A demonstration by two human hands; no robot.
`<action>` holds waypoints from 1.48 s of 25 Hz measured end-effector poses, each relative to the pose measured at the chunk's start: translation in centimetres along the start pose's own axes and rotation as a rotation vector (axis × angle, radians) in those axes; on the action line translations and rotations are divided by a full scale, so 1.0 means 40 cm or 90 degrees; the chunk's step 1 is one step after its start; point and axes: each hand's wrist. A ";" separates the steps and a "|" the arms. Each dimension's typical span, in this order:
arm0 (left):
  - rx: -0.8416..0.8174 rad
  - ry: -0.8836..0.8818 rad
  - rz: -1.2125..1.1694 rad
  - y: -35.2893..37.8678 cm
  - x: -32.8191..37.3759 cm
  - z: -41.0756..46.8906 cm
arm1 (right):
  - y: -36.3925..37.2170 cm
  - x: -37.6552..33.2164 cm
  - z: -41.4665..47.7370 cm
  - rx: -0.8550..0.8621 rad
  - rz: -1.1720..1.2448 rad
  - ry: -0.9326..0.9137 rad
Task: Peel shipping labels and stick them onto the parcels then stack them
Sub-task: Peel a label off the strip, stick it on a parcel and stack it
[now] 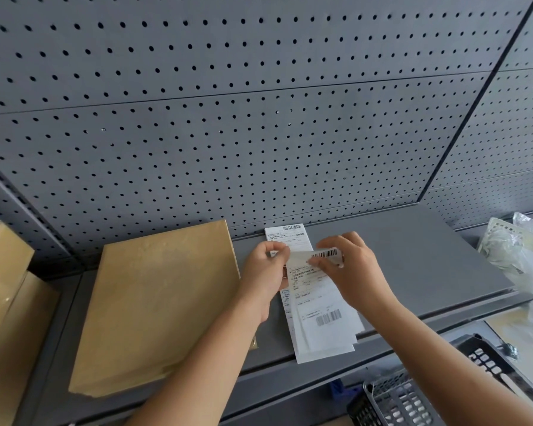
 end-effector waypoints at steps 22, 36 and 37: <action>-0.020 -0.063 -0.171 -0.014 0.021 0.000 | 0.019 -0.042 0.005 0.075 -0.218 -0.327; 0.011 -0.085 -0.122 -0.015 0.020 0.015 | 0.026 -0.067 0.013 0.005 -0.156 -0.276; 0.014 -0.086 -0.114 -0.013 0.019 0.016 | 0.025 -0.066 0.013 0.003 -0.158 -0.272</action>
Point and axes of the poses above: each hand's wrist, its own z-axis towards the middle knuckle, its own y-axis out of the palm, x = y × z, and after that the axes turned 7 degrees about -x, right-handed
